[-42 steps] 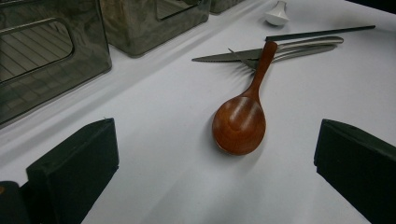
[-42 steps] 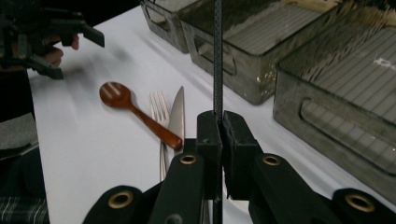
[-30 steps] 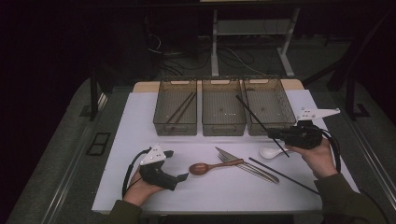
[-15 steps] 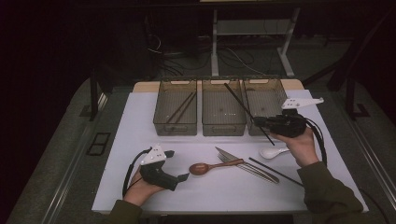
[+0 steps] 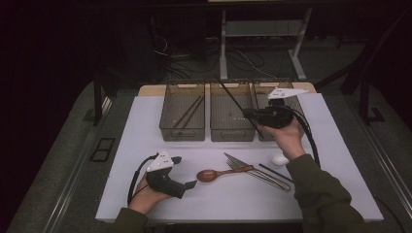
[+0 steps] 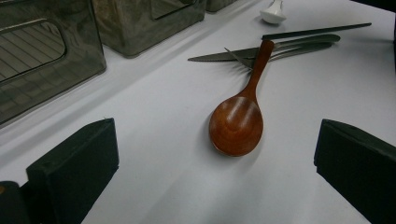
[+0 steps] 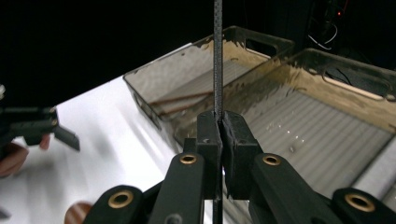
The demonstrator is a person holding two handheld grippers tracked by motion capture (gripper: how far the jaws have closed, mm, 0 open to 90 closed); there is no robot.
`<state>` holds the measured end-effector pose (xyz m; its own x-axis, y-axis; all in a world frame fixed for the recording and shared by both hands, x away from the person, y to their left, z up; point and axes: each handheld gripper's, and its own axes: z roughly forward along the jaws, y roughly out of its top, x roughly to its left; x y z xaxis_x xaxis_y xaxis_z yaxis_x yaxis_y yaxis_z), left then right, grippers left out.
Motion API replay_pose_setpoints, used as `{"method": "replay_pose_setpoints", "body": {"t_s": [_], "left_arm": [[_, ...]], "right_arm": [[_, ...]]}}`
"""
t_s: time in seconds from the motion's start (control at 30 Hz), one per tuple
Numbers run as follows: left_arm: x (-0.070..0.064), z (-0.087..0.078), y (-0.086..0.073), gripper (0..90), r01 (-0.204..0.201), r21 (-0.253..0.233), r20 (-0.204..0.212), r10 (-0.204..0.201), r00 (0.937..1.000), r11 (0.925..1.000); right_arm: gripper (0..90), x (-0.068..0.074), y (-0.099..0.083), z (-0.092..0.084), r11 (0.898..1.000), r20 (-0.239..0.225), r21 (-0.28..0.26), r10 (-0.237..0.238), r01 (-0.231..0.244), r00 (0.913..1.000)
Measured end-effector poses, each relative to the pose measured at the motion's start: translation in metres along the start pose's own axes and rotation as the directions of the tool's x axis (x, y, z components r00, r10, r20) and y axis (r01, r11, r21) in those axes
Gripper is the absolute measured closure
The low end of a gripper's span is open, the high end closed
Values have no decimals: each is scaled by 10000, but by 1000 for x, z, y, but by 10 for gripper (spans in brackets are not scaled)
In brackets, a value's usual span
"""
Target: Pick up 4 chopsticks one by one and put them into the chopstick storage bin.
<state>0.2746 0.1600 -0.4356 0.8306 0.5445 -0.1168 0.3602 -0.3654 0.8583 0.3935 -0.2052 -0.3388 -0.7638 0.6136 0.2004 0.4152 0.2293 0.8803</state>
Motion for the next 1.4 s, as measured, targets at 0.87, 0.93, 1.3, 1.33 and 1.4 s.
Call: {"method": "replay_pose_setpoints", "body": {"t_s": [0.87,0.93,1.3,1.33,1.4], "left_arm": [[-1,-1,2,0,-55,-87,117,56,9999,9999],[-1,-2,2,0,-106,-101,120,108,9999,9999],[-1,-2,3,0,-109,-139,191,111,9998,9998],[-1,-2,3,0,-99,-138,196,102,9998,9999],[-1,-2,3,0,-76,-171,206,80,9998,9998]], "right_arm": [[855,20,48,111,9994,0,136,322,-322,9995],[855,22,50,120,9993,0,199,327,-327,9995],[855,37,56,171,9969,-29,776,144,-141,9999],[855,38,57,175,9968,-20,780,191,-189,9998],[855,40,57,183,9961,-64,867,176,-169,9998]]}}
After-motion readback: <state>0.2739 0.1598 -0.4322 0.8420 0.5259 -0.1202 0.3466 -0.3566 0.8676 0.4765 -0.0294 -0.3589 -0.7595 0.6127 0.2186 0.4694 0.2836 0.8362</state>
